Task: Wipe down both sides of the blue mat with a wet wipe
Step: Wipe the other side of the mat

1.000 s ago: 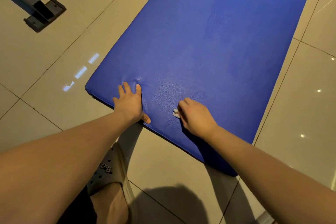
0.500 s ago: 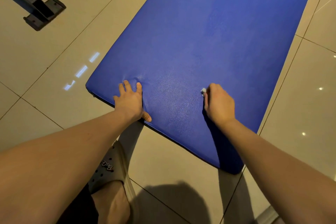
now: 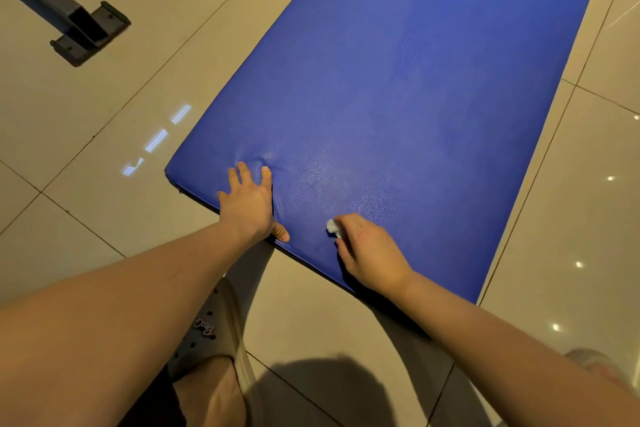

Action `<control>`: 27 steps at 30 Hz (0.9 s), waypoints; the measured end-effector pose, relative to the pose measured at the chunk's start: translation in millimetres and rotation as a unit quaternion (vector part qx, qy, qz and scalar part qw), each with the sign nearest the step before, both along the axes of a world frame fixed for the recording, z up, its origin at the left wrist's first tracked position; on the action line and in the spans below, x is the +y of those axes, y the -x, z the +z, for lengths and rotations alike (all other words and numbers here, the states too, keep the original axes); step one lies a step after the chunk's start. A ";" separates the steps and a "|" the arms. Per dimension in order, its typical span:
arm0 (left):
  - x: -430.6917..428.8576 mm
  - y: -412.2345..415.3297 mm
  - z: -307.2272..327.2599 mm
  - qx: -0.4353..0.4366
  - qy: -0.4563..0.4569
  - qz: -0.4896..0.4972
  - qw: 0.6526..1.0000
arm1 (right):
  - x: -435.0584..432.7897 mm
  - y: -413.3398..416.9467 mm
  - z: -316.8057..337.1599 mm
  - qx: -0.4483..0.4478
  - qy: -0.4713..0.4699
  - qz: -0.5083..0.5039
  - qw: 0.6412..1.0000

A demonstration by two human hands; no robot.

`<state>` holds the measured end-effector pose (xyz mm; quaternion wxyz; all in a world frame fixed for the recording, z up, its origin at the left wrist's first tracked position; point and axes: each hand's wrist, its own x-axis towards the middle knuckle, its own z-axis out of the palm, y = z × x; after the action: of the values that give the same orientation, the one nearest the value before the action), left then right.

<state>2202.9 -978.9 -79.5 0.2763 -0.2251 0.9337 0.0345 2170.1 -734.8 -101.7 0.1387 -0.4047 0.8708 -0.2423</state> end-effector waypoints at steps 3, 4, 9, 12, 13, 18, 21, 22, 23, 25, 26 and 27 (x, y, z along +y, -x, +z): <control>0.0 -0.5 -0.1 -0.003 0.000 -0.002 1.000 | 4.9 14.7 -0.9 0.040 -0.023 0.024 0.999; -0.2 -0.8 -0.2 -0.001 0.000 -0.003 1.000 | 4.2 26.1 -2.1 0.051 -0.034 0.024 0.998; -0.3 -1.1 0.1 0.001 -0.004 0.003 1.000 | -9.8 95.5 -7.1 0.030 -0.015 -0.186 0.982; 0.2 0.0 0.6 -0.004 -0.008 0.006 1.000 | -33.1 69.4 -4.7 -0.001 -0.012 -0.177 0.984; 0.3 0.1 0.7 -0.005 -0.010 0.008 1.000 | -40.6 48.4 -4.3 -0.010 -0.010 -0.140 0.990; 1.3 -0.6 -1.6 -0.010 0.002 0.009 1.000 | -51.9 -25.9 -2.6 -0.006 -0.011 0.022 1.000; 0.2 -2.1 -1.8 -0.004 0.000 0.004 1.000 | -48.3 -4.6 1.8 0.051 -0.027 0.128 0.990; -0.6 -2.3 -1.6 -0.003 -0.003 0.003 1.000 | -46.9 13.2 -0.2 0.069 -0.036 0.120 0.990; -1.3 -2.5 -1.7 -0.004 -0.006 0.003 1.000 | -44.7 34.8 -2.2 0.081 -0.048 0.080 0.992; -2.1 -2.7 -2.2 -0.004 -0.009 0.005 1.000 | -37.0 79.4 -4.4 0.078 -0.059 -0.053 0.994; -1.4 -2.6 -2.1 -0.004 -0.010 0.007 1.000 | -31.9 96.8 -5.3 0.072 -0.054 -0.119 0.989; -1.3 -2.3 -1.9 -0.005 -0.010 0.008 1.000 | -30.1 106.5 -5.9 0.066 -0.051 -0.169 0.982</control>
<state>2205.2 -980.1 -81.4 0.2826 -0.2300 0.9302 0.0450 2063.6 -764.9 -107.6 0.0586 -0.2591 0.9450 -0.1908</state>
